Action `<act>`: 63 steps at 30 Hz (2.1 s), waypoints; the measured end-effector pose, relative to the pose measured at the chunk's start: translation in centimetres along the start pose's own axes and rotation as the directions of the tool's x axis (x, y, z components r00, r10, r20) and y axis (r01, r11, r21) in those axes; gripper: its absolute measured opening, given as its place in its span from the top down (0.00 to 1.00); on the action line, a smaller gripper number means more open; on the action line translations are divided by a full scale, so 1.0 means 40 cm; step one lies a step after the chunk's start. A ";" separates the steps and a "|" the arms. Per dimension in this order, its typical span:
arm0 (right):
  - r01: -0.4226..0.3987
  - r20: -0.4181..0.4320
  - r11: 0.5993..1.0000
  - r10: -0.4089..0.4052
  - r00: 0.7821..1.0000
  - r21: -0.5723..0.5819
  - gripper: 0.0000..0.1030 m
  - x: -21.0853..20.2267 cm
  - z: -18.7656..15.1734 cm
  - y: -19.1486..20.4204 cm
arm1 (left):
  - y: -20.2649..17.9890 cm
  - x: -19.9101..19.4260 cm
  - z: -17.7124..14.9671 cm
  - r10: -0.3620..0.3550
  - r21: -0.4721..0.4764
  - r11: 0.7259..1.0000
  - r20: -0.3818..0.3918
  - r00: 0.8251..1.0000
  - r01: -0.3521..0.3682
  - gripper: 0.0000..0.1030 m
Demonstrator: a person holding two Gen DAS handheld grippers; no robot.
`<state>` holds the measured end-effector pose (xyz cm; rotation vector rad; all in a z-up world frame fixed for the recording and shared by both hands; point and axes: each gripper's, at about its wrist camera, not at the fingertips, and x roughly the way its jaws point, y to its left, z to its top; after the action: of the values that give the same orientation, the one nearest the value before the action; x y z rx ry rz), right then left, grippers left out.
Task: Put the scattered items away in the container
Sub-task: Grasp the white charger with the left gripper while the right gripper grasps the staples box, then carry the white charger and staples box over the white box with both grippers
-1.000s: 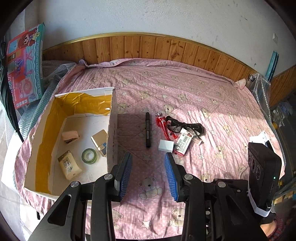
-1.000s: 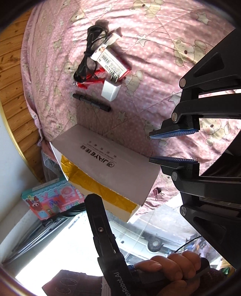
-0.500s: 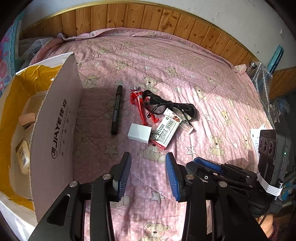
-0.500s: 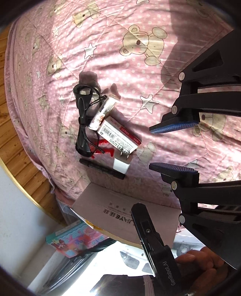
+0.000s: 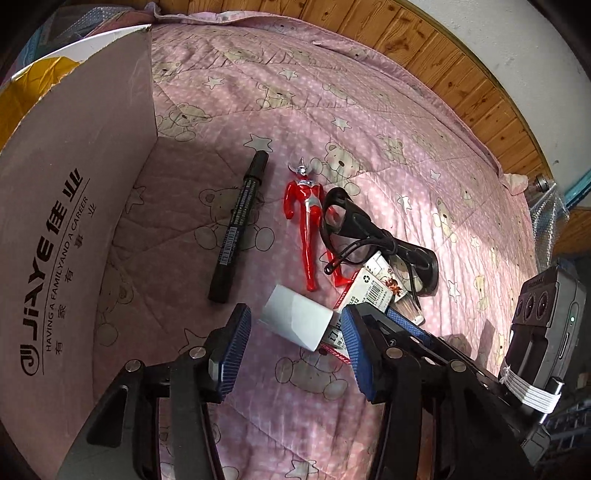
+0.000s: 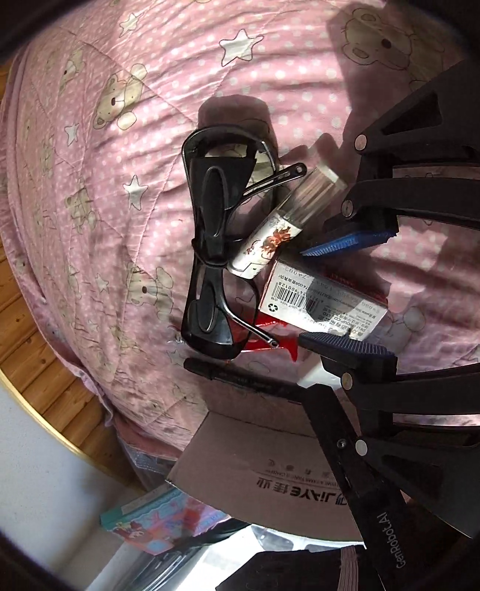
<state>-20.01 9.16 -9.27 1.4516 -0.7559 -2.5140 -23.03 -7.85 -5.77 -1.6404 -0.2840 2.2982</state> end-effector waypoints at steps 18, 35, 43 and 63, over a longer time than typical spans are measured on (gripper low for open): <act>0.069 0.029 0.988 -0.065 0.997 -0.139 0.94 -0.083 -0.067 -0.024 | -0.042 0.058 -0.035 0.094 0.136 0.986 -0.005 0.996 -0.092 0.48; 0.150 0.043 0.964 -0.144 0.989 -0.220 0.60 -0.014 -0.080 0.066 | 0.091 0.022 -0.103 0.229 0.066 0.970 0.093 0.969 -0.235 0.51; 0.087 0.062 0.988 -0.079 0.995 -0.131 0.60 -0.118 -0.131 0.027 | 0.086 -0.050 -0.148 0.180 0.079 0.978 0.155 0.971 -0.194 0.52; -0.008 0.110 0.955 0.043 0.993 -0.296 0.60 -0.311 -0.296 0.249 | 0.033 -0.385 -0.291 0.045 0.142 0.986 0.311 0.949 -0.093 0.52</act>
<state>-4.74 0.88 0.37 1.1985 -0.3870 -2.5726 -7.57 -14.73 3.62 -1.2345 -0.1116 2.5559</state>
